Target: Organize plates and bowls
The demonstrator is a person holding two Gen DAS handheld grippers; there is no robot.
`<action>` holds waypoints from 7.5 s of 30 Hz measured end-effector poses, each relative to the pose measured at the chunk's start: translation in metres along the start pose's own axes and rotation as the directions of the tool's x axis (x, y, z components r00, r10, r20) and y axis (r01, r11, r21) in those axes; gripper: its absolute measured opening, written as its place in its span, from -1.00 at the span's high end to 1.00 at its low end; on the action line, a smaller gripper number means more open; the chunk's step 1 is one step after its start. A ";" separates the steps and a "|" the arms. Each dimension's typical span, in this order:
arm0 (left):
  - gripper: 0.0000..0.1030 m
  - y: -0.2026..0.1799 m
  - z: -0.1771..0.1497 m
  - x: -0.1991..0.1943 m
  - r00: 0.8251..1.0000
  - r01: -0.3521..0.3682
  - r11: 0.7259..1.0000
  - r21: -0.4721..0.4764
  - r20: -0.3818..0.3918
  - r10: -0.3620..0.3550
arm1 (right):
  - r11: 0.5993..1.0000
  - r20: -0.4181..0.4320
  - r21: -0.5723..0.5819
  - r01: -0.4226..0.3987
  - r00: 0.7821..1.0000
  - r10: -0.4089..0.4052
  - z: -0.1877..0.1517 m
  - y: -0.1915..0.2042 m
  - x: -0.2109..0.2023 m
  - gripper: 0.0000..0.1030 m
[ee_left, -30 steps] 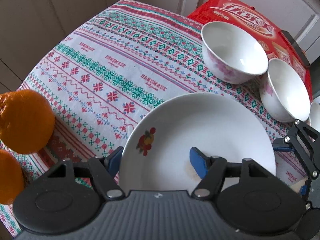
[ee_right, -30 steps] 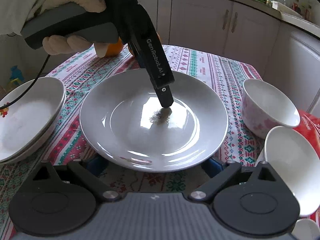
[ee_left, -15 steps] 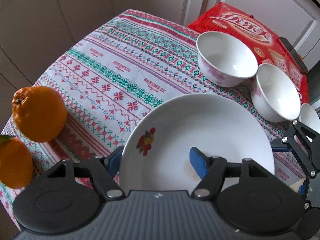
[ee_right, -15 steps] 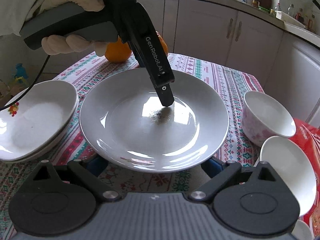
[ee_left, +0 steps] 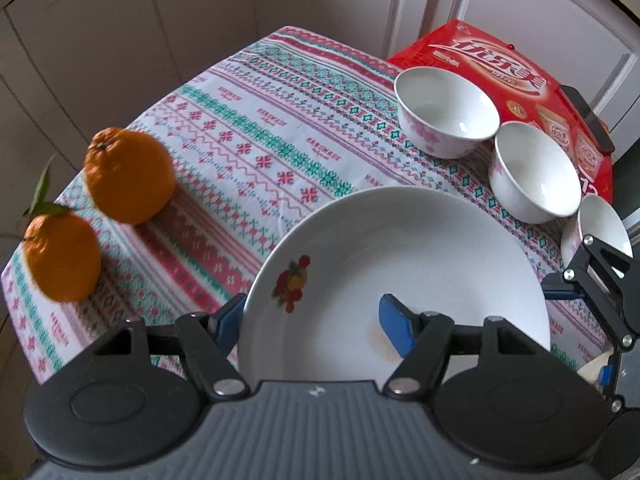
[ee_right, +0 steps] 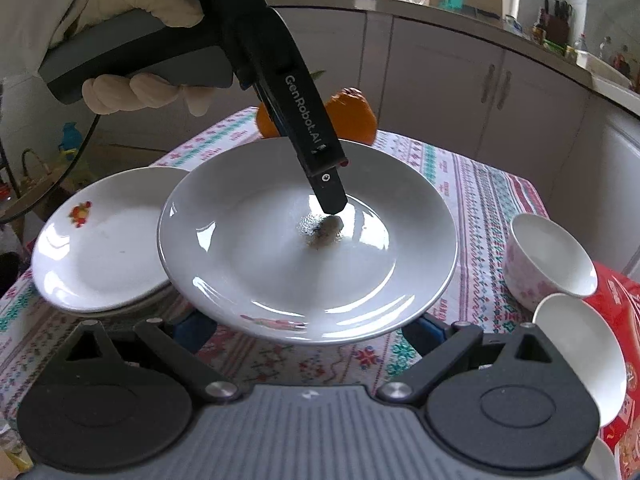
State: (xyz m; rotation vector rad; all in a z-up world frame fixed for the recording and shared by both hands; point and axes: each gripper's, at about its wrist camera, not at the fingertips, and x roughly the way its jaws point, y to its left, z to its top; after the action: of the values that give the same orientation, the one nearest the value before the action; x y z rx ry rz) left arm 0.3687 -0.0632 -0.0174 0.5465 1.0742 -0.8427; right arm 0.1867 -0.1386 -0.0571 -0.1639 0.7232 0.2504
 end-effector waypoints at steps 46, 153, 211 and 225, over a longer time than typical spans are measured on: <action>-0.35 0.039 -0.139 -0.039 0.998 -0.054 0.955 -0.293 0.021 0.063 | 0.956 -0.052 -0.186 -0.226 0.974 0.220 0.010 0.086 -0.005 -0.95; -0.54 -0.277 -0.097 0.028 0.865 -0.074 0.993 0.096 0.502 0.016 | 0.942 -0.036 0.327 -0.076 0.995 0.093 -0.095 -0.158 -0.100 -0.35; -0.75 -0.210 -0.163 -0.005 0.887 -0.128 0.981 -0.148 0.425 0.180 | 0.955 -0.004 0.156 -0.251 0.967 0.254 -0.037 -0.072 -0.047 -0.89; -0.77 -0.226 -0.131 -0.056 0.898 -0.188 0.982 -0.033 0.398 0.186 | 0.986 0.106 0.108 -0.129 0.987 0.118 -0.050 -0.119 -0.104 -1.00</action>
State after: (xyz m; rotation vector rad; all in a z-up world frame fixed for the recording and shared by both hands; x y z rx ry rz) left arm 0.1015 -0.0782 -0.0160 0.4491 0.6321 -0.7470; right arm 0.1135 -0.2818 -0.0171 0.0034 0.6483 0.3322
